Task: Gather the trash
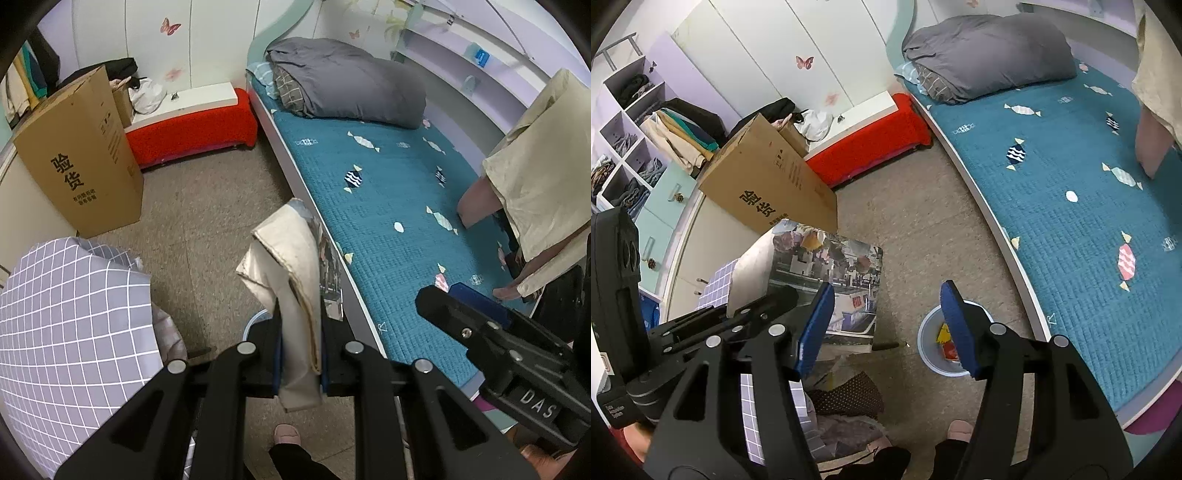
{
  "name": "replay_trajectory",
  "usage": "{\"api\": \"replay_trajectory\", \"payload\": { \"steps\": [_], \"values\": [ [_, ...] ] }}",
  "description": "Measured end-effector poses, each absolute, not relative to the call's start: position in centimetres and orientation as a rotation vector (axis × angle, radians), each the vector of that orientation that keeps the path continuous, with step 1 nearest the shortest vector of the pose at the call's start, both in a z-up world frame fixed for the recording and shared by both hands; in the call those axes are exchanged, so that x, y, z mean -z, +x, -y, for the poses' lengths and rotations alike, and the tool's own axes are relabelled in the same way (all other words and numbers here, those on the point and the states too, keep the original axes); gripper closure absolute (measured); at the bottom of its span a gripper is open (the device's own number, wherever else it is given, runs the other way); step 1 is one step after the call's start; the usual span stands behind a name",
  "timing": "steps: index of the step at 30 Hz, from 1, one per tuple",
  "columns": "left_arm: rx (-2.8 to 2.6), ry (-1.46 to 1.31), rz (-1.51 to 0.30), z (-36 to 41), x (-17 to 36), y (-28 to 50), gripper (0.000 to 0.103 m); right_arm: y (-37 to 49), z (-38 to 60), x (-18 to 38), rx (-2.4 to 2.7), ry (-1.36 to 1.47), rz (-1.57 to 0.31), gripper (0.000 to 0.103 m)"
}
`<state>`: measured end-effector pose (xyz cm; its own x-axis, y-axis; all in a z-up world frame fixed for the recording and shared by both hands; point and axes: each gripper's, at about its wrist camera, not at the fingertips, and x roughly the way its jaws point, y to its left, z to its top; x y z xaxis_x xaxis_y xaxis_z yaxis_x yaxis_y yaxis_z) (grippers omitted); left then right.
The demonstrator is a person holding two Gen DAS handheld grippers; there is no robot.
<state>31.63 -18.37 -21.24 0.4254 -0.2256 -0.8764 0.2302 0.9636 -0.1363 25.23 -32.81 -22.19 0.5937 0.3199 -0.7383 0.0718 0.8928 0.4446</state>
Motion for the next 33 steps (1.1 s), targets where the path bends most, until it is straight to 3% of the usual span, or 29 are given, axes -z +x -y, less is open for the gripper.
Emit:
{"api": "replay_trajectory", "payload": {
  "steps": [11, 13, 15, 17, 33],
  "values": [
    [0.297, 0.030, -1.090, 20.0, 21.2, 32.3, 0.087, 25.2, 34.2, 21.7, -0.131, 0.475, -0.905, 0.040],
    [0.296, 0.027, -1.082, 20.2, 21.1, 32.6, 0.083, 25.3, 34.6, 21.7, -0.126, 0.479, -0.899, 0.040],
    [0.299, 0.023, -1.079, 20.4, 21.1, 32.9, 0.060, 25.3, 35.0, 21.8, -0.119, 0.484, -0.900, 0.039],
    [0.291, 0.029, -1.072, 20.6, 21.1, 33.0, 0.048, 25.3, 35.3, 21.9, -0.115, 0.490, -0.903, 0.037],
    [0.189, 0.029, -0.963, 17.7, 17.1, 29.1, 0.035, 22.7, 33.2, 18.8, -0.156, 0.395, -0.835, 0.036]
  ]
}}
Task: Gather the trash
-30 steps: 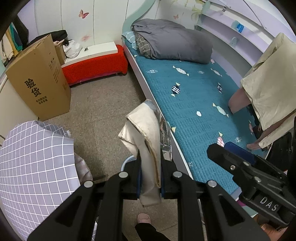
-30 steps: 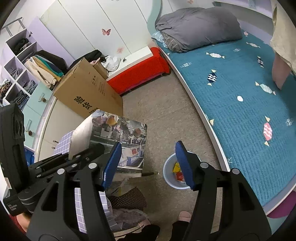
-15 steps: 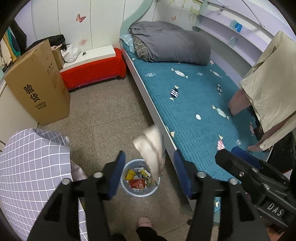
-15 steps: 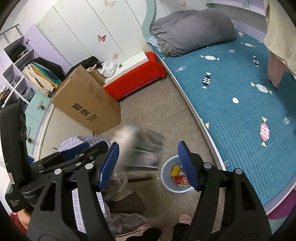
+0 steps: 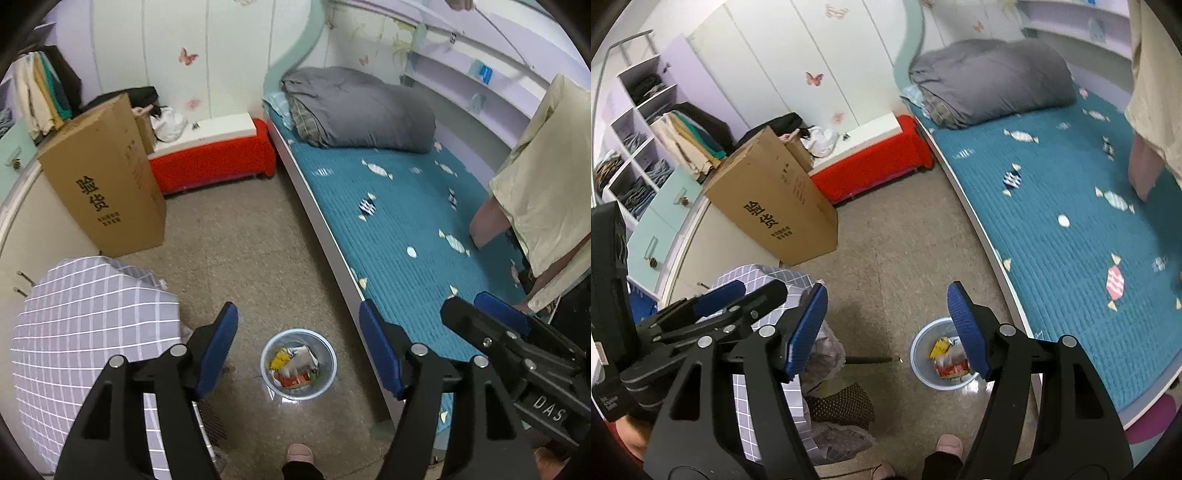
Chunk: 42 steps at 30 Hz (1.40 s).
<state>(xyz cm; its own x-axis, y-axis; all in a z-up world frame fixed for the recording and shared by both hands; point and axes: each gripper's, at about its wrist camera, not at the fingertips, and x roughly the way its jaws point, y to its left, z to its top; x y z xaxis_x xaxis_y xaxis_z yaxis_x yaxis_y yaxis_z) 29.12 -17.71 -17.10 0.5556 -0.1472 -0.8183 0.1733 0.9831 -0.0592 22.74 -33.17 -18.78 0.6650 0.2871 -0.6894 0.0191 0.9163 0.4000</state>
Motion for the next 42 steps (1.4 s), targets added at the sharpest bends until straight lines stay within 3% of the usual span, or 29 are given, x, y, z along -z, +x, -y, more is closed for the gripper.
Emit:
{"api": "replay_trajectory", "payload": {
  "steps": [22, 28, 30, 42],
  "values": [
    [0.114, 0.018, -0.623, 4.3, 3.8, 11.3, 0.020, 8.0, 22.1, 7.4, -0.184, 0.225, -0.518, 0.027],
    [0.122, 0.028, -0.559, 0.9, 1.7, 5.6, 0.018, 2.5, 18.4, 4.8, -0.161, 0.198, -0.428, 0.020],
    [0.131, 0.036, -0.535, -0.1, 0.9, 3.7, 0.013, 0.6, 17.2, 4.2, -0.152, 0.190, -0.401, 0.018],
    [0.147, 0.033, -0.441, -3.3, -1.9, -2.7, 0.009, -5.8, 13.9, 2.2, -0.108, 0.160, -0.317, 0.015]
  ]
}}
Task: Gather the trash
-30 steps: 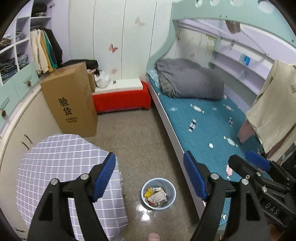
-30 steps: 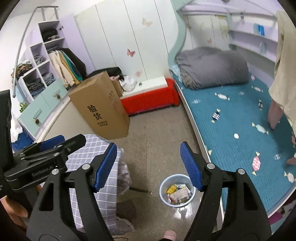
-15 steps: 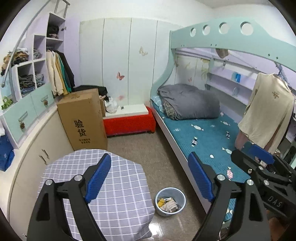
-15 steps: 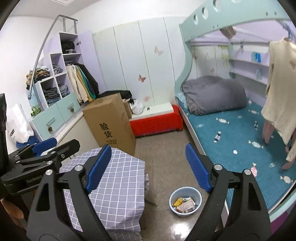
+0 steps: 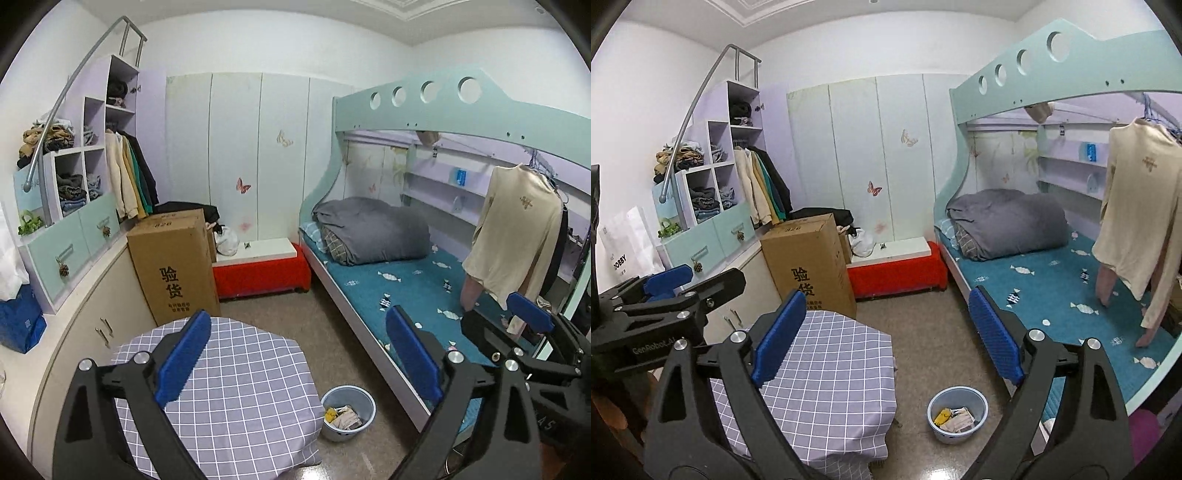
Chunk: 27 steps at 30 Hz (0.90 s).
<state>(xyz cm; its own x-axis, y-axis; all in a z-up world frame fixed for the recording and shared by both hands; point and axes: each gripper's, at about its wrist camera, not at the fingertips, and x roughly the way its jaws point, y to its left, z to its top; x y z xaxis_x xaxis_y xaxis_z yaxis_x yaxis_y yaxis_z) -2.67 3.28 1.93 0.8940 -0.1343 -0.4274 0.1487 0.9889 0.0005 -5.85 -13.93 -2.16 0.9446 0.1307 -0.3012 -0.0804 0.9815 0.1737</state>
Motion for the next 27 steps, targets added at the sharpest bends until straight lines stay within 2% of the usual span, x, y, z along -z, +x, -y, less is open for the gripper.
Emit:
{"api": "replay_trajectory", "payload": {
  "steps": [27],
  "values": [
    [0.152, 0.046, -0.383, -2.9, -3.5, -5.5, 0.006, -9.5, 14.0, 1.3, -0.069, 0.177, -0.283, 0.012]
  ]
}}
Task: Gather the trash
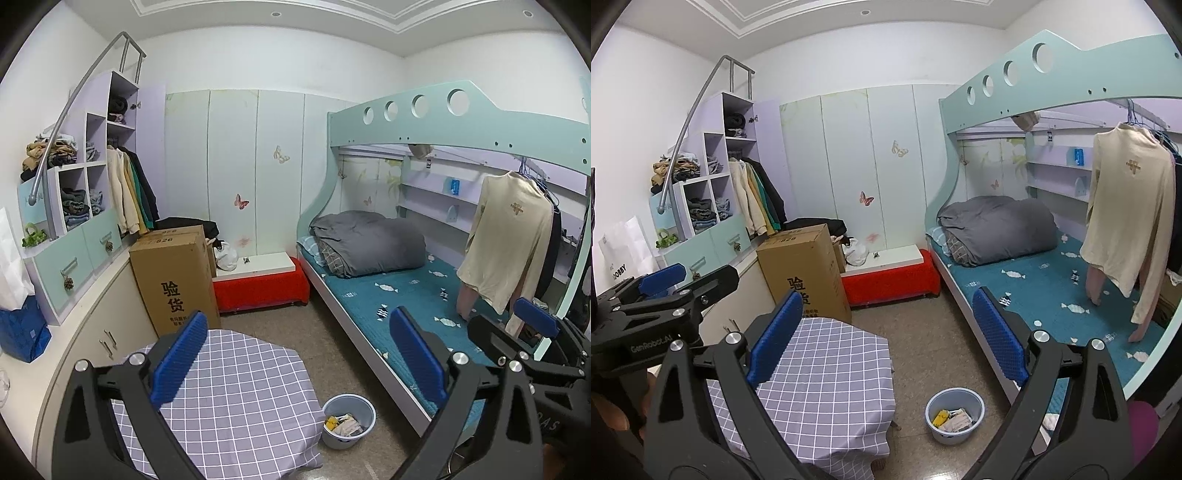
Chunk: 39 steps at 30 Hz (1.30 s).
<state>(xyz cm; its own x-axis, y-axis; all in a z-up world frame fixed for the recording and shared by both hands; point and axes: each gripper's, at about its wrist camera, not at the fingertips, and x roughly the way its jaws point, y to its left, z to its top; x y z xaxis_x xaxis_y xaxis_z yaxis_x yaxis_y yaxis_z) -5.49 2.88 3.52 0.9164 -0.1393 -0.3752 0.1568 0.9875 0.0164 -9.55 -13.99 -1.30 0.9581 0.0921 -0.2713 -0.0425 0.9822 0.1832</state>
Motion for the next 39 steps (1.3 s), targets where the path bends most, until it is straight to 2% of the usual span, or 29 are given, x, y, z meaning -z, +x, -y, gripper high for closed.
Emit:
{"api": "replay_trajectory", "payload": {
  "steps": [39],
  "values": [
    [0.173, 0.058, -0.400, -2.1, -3.1, -4.6, 0.006, -9.0, 14.8, 1.4, -0.055, 0.179, -0.298, 0.010]
  ]
}}
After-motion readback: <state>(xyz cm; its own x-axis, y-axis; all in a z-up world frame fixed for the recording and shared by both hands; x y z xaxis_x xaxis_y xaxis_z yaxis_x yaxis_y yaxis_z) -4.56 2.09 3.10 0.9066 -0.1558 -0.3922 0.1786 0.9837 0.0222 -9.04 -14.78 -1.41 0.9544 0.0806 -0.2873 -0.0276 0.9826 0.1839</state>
